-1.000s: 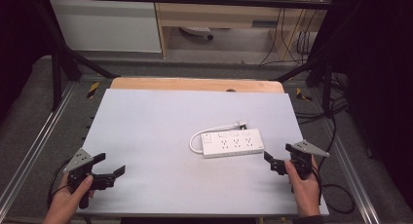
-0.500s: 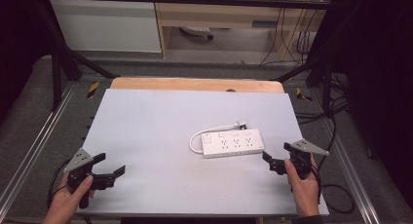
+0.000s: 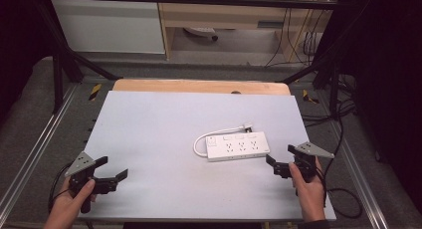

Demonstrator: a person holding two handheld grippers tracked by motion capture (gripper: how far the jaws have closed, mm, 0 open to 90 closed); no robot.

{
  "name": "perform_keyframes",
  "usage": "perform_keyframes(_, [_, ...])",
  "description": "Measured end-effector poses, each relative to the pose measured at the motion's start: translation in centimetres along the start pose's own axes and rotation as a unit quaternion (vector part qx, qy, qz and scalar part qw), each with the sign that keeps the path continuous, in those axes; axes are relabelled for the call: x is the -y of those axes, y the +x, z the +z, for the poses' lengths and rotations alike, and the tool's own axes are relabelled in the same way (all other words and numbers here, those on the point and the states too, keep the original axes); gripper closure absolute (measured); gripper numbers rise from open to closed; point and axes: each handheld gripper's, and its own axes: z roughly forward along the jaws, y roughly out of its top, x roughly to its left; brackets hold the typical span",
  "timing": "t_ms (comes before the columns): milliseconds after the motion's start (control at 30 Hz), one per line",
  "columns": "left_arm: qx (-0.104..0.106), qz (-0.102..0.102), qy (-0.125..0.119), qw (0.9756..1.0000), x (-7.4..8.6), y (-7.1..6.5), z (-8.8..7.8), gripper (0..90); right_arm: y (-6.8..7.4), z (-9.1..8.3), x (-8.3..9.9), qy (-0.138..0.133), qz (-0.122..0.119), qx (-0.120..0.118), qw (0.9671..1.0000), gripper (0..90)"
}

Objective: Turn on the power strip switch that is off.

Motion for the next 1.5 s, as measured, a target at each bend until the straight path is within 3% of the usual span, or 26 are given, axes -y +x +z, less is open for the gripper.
perform_keyframes(233, [0.000, 0.003, 0.001, 1.0000, 0.0, 0.0, -0.1, 6.7, 0.4, 0.1, -0.2, -0.007, -0.007, 0.004, 0.9999, 3.8])
perform_keyframes(733, [-0.002, 0.001, 0.002, 1.0000, 0.1, 0.2, -0.1, 6.7, 1.1, 1.2, -1.6, -0.052, -0.021, 0.006, 0.9984, 5.2])
perform_keyframes(1000, [0.000, 0.002, 0.002, 1.0000, 0.1, 0.2, -0.1, 6.7, 1.8, 2.2, -3.0, -0.054, -0.020, -0.008, 0.9983, 3.2])
perform_keyframes(1500, [0.001, 0.004, 0.004, 1.0000, 0.1, 0.2, 0.0, 6.7, 2.8, 3.9, -5.6, -0.065, -0.026, -0.013, 0.9974, 3.1])
